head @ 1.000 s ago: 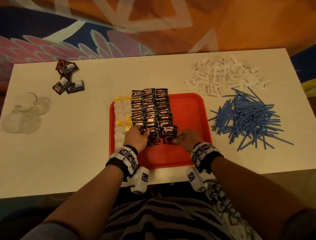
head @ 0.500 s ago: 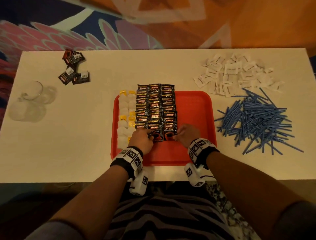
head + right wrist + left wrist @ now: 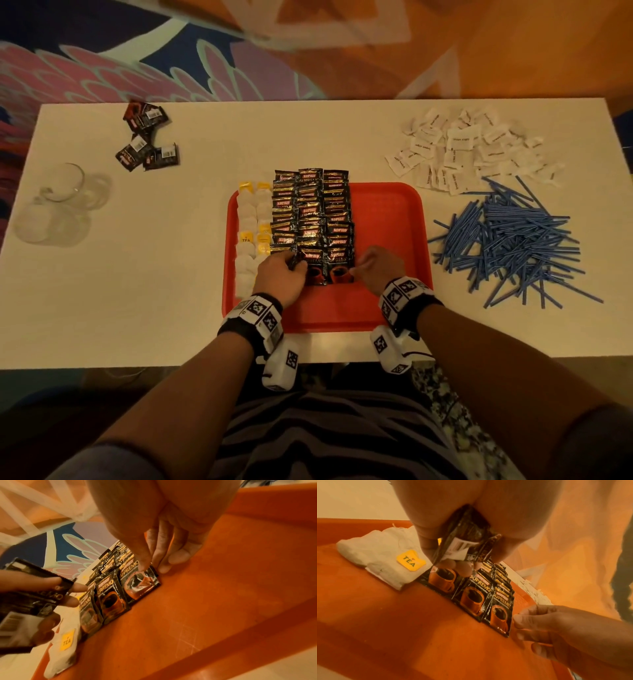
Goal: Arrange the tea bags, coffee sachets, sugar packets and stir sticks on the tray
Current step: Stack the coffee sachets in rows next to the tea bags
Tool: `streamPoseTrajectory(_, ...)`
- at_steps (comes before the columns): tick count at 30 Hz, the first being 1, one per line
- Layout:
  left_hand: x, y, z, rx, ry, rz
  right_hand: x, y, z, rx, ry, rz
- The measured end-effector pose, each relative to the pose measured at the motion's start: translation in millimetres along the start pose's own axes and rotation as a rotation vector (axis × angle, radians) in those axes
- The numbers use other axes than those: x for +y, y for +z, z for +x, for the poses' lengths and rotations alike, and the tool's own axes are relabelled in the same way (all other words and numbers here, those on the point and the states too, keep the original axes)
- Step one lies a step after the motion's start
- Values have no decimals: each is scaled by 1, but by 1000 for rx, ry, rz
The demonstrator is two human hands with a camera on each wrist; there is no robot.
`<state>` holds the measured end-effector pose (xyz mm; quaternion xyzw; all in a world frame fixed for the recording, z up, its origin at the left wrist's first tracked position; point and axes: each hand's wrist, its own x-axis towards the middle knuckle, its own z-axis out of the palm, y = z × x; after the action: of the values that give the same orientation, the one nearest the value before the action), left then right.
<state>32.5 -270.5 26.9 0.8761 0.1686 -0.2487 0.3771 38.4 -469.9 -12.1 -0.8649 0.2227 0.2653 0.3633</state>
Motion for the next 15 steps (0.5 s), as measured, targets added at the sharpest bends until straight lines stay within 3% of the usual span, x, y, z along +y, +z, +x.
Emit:
streamPoseTrajectory(4,-3,-8,3,65,-74,-224,-7,-7,-6,17,-33,-9)
streamPoseTrajectory(8,-4,-17,5,26,-100,-421,-24,-8,-14,-6,-130,20)
streamPoseTrajectory(11,-2,-26,3,31,-70,-507,-47,-8,-21,-145,-221,80)
streamPoseTrajectory(15,4,-38,-6,-19,19,-623,-79,-6,-33,-306,-214,271)
